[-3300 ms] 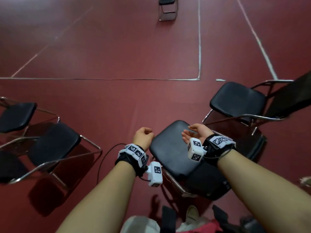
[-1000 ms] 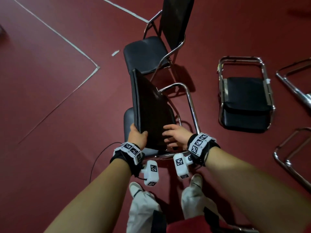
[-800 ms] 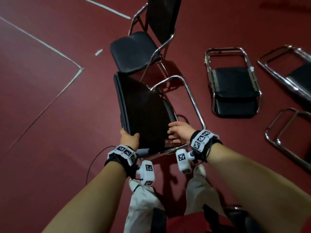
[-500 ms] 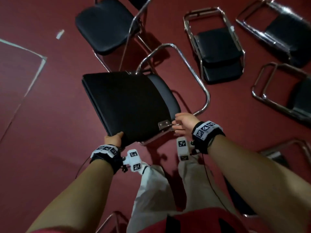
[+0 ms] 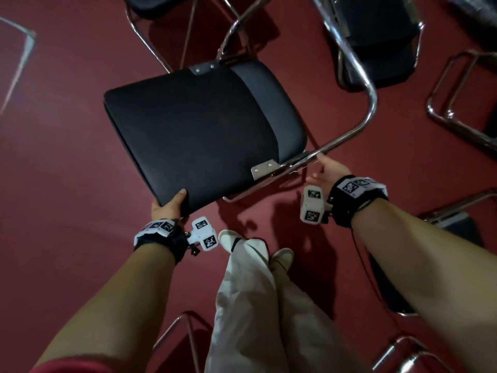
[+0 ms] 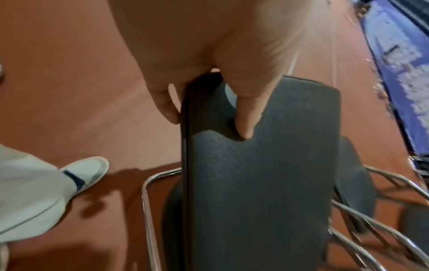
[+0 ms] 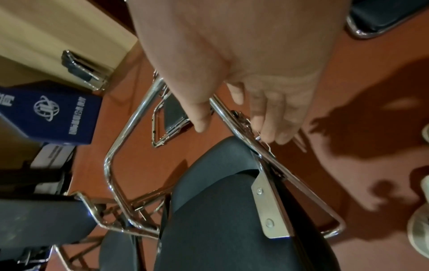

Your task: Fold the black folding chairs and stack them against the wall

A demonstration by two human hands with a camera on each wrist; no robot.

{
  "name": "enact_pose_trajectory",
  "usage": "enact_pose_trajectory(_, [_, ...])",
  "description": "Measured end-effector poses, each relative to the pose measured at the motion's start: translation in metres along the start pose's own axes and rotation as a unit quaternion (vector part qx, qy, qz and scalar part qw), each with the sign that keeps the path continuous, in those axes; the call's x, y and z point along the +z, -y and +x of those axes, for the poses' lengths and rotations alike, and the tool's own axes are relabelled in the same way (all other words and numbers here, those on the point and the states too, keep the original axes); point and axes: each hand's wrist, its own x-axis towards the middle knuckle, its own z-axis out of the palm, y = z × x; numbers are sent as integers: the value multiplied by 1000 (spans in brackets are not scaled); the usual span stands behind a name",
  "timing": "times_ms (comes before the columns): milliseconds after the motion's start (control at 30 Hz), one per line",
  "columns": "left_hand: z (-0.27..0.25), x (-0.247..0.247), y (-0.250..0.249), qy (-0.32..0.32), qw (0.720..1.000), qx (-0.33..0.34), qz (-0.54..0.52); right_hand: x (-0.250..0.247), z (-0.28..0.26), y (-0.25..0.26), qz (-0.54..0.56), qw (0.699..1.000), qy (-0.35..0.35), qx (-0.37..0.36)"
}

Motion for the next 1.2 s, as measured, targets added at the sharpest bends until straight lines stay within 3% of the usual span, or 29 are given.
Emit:
enact_pose_trajectory(133, [33, -4, 26, -8, 1000, 0, -11, 3, 37, -11, 26, 999, 9, 20])
enact_pose_trajectory(333, [73, -1, 58, -17, 1000, 2, -20, 5, 71, -20, 19, 999, 8, -38])
enact_pose_trajectory(500, [97, 0, 71, -22, 1000, -8, -19, 12, 98, -31, 37, 994, -34, -97])
enact_pose_trajectory(700, [105, 2, 81, -37, 999, -11, -29, 17, 113, -41, 35, 994, -50, -93])
enact_pose_trajectory(767, [103, 2, 85, -2, 997, -62, -50, 16, 114, -40, 28, 993, -66, -97])
enact_pose_trajectory(833, [96, 6, 87, 72, 985, -131, -91, 14, 114, -38, 29, 995, -53, -75])
enact_pose_trajectory(933, [87, 28, 96, 87, 958, -189, -199, 2, 114, -29, 65, 998, -20, -16])
enact_pose_trajectory(1033, [74, 62, 103, 88, 955, -199, -200, -10, 114, -20, 86, 996, -1, -29])
enact_pose_trajectory(1200, [48, 118, 105, 177, 940, -183, -228, -25, 121, 0, 101, 990, 6, -94])
